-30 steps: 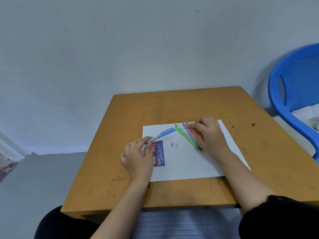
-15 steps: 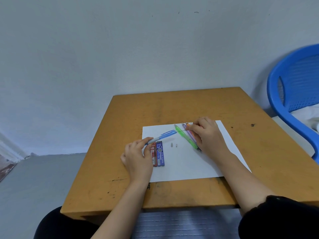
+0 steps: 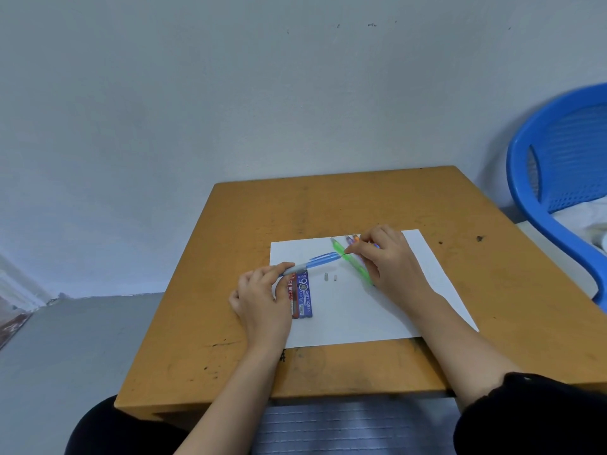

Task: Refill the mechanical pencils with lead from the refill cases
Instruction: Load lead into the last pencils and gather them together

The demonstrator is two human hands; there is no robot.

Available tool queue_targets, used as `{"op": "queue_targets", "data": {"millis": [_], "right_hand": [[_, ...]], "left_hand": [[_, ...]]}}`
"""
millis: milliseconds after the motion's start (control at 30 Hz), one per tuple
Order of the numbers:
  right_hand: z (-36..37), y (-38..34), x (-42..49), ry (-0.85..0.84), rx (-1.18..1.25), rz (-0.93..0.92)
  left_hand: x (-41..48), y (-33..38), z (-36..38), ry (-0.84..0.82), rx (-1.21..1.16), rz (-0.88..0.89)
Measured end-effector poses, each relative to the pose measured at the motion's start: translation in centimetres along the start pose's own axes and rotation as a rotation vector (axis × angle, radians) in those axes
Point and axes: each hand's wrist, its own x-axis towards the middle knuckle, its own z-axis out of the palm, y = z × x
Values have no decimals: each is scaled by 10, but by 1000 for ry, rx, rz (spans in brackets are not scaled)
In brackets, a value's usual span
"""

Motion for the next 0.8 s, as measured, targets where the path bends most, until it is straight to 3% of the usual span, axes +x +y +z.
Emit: {"op": "queue_targets", "data": {"millis": [100,333,800], "right_hand": [[2,-6,1,9,61,22],[-4,-8,1,120,142,359],[6,-10,-2,1,202,198]], "left_hand": [[0,1,0,3,-12,9],[0,1,0,44,-72,-29],[-1,0,0,41,-106,10]]}}
